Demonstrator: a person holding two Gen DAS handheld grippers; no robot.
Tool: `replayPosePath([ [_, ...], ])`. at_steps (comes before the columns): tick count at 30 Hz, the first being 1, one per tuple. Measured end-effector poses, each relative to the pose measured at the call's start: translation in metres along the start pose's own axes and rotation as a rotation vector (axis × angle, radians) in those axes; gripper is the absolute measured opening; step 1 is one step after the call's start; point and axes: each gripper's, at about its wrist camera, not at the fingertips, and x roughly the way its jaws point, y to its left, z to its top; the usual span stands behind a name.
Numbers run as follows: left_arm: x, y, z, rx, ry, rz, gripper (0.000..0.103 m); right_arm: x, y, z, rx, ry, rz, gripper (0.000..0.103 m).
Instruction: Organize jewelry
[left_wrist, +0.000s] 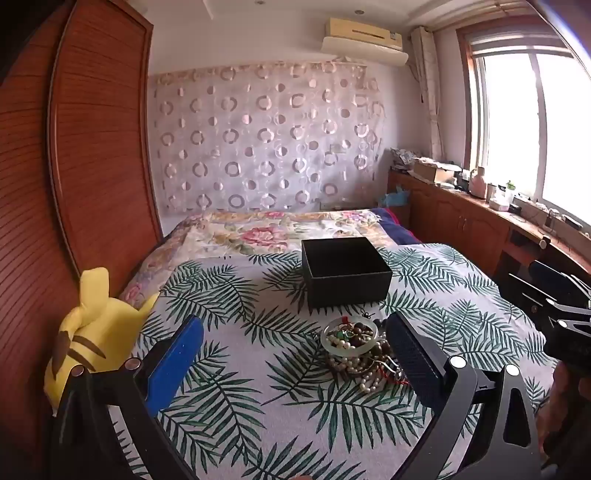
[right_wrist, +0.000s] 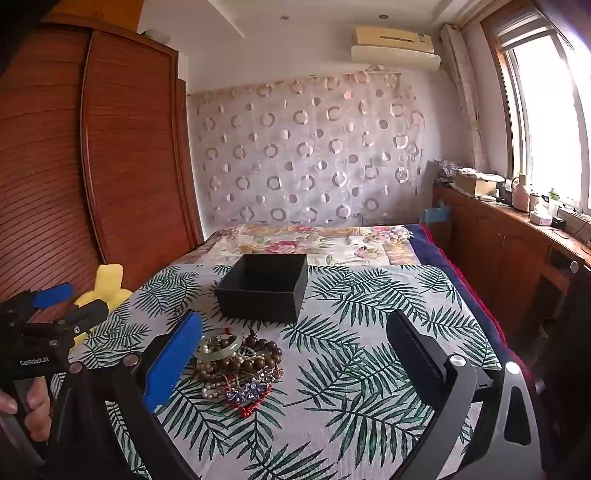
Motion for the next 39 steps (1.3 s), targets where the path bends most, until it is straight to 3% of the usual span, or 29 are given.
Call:
replayPosePath([
  [39, -0.007, -0.001, 0.004, -0.014, -0.014, -0.004, 0.096, -0.002, 0.022, 0.002, 0.0, -0.006, 0.004, 0.101],
])
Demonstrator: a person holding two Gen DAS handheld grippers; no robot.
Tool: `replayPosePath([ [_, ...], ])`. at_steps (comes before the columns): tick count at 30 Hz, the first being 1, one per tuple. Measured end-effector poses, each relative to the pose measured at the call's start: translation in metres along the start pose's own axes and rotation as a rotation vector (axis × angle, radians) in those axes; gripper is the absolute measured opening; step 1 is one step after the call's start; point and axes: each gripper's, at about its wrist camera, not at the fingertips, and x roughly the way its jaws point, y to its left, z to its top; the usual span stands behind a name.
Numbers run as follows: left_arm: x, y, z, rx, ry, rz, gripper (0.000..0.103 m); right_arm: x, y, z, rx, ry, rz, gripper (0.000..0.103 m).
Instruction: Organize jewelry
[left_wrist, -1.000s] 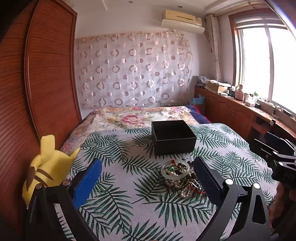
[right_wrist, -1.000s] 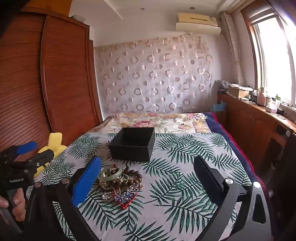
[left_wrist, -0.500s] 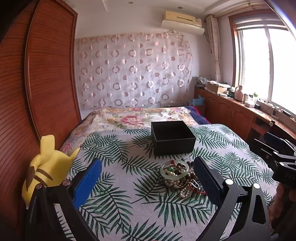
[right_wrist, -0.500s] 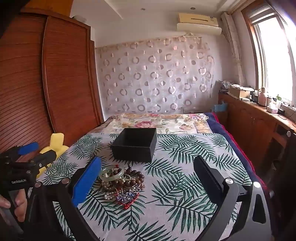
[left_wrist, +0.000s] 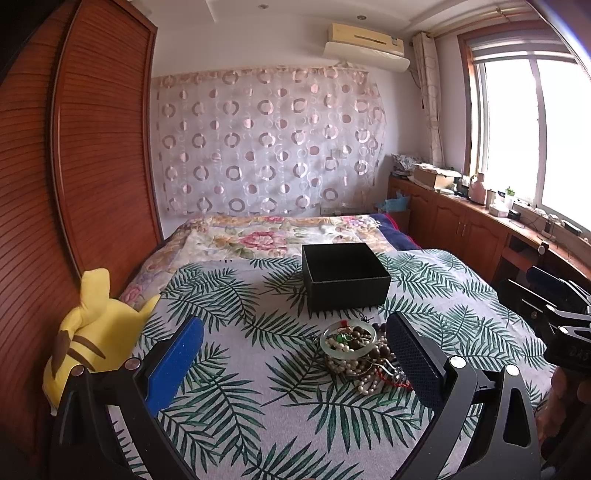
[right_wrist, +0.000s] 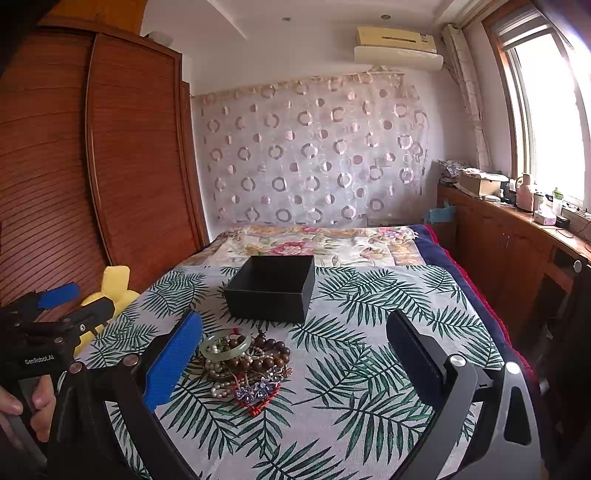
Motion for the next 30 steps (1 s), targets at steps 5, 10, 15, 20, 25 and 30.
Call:
replayPosePath([
  [5, 0.0, 0.0, 0.0, -0.001, -0.001, -0.001, 0.096, -0.004, -0.013, -0.001, 0.003, -0.005, 0.006, 0.101],
  [10, -0.004, 0.0, 0.004, 0.001, -0.006, 0.0, 0.096, -0.002, -0.007, -0.001, 0.003, -0.005, 0.004, 0.101],
  [15, -0.005, 0.0, 0.004, 0.0, -0.008, 0.0, 0.096, -0.01, -0.005, 0.007, 0.003, -0.005, 0.011, 0.101],
  [20, -0.006, 0.0, 0.007, -0.001, -0.008, 0.0, 0.096, -0.01, -0.005, 0.006, 0.003, -0.006, 0.012, 0.101],
  [25, -0.007, 0.0, 0.006, 0.001, -0.009, 0.0, 0.096, -0.01, -0.005, 0.006, 0.003, -0.005, 0.013, 0.101],
  [30, -0.006, 0.0, 0.005, 0.0, -0.011, 0.001, 0.095, -0.01, -0.004, 0.006, 0.004, -0.006, 0.013, 0.101],
])
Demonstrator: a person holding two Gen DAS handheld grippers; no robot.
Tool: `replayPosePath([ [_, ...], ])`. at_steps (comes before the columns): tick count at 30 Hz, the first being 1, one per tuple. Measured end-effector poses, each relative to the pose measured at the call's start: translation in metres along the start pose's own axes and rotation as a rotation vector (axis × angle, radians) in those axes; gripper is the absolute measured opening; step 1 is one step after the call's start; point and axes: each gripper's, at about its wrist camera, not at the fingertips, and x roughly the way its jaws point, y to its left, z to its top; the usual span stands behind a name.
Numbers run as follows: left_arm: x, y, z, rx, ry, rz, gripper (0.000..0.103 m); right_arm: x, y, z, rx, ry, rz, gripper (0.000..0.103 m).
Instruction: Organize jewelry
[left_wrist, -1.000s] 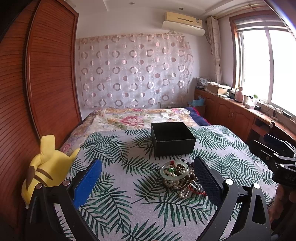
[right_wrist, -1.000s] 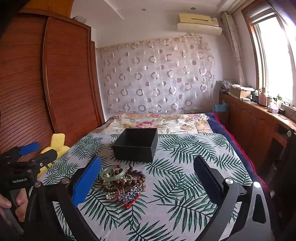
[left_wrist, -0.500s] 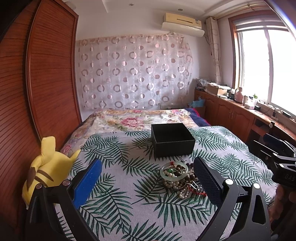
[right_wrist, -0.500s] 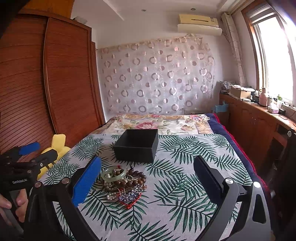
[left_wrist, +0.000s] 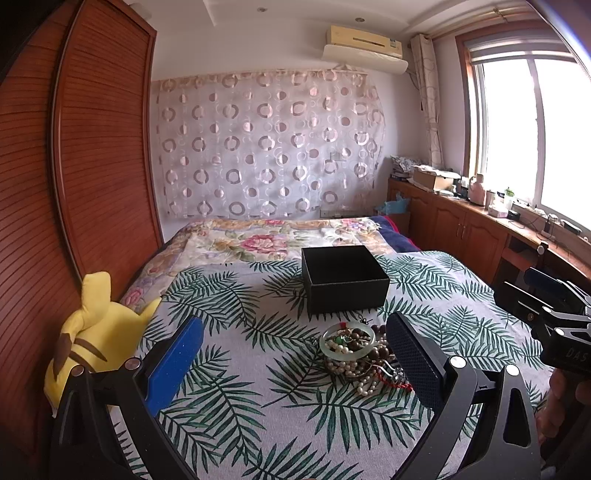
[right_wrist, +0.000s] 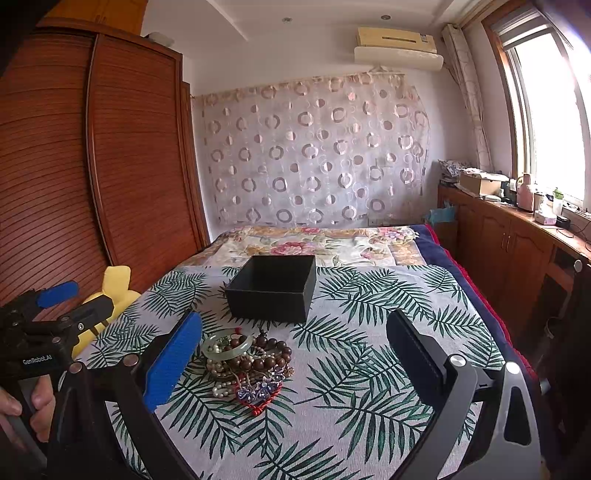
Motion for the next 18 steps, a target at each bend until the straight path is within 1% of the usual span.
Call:
replayPosePath([
  [18, -0.0027, 0.0013, 0.0031, 0.0, -0.005, 0.002, 0.096, -0.002, -0.001, 0.0014, 0.002, -0.004, 0.005, 0.101],
])
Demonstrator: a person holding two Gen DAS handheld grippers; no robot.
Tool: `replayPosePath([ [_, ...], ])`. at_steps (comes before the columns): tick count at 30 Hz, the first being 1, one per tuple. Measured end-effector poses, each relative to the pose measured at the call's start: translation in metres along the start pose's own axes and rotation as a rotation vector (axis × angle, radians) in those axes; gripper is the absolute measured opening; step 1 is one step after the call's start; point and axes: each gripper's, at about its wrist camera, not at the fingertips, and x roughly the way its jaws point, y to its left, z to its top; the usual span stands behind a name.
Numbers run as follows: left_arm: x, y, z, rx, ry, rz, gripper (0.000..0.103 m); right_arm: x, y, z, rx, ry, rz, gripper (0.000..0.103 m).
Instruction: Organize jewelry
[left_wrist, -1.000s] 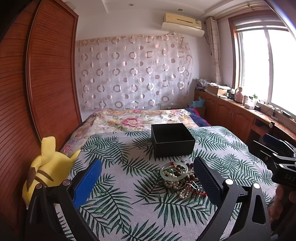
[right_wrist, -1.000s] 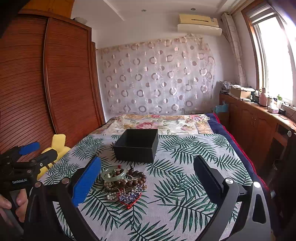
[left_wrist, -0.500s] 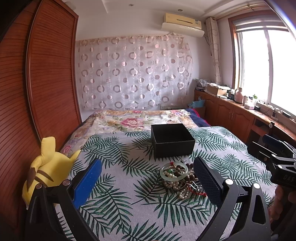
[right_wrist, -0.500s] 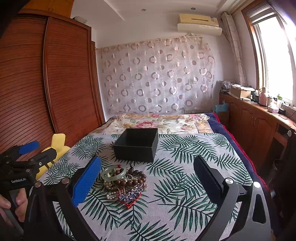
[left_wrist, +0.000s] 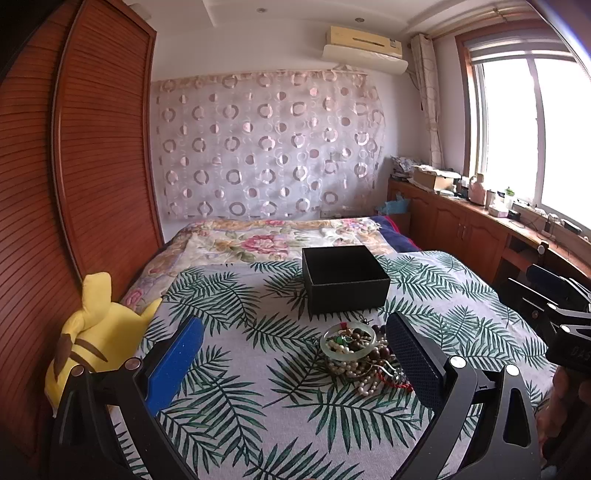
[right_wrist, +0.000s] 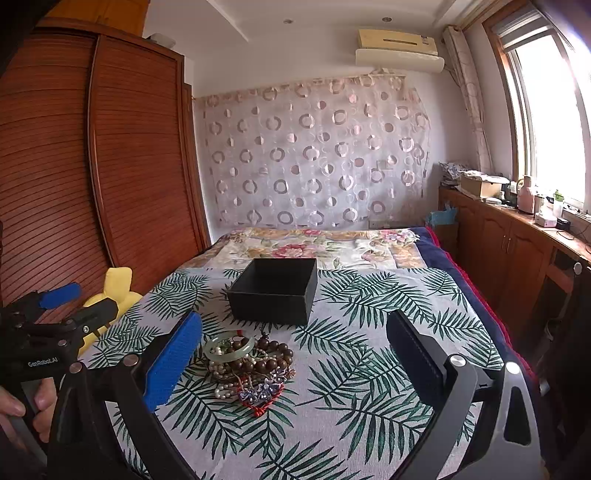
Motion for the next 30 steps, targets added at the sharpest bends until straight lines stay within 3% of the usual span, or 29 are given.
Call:
replayPosePath([
  [8, 0.011, 0.0, -0.007, 0.0, 0.035, -0.012, 0.095, 0.004, -0.002, -0.003, -0.001, 0.012, 0.001, 0.101],
  [18, 0.04, -0.002, -0.026, 0.008, 0.134, -0.063, 0.096, 0.025, -0.012, -0.019, -0.018, 0.06, 0.03, 0.1],
  [30, 0.067, -0.004, -0.043, 0.015, 0.212, -0.106, 0.095, 0.059, -0.025, -0.043, -0.044, 0.151, 0.082, 0.083],
])
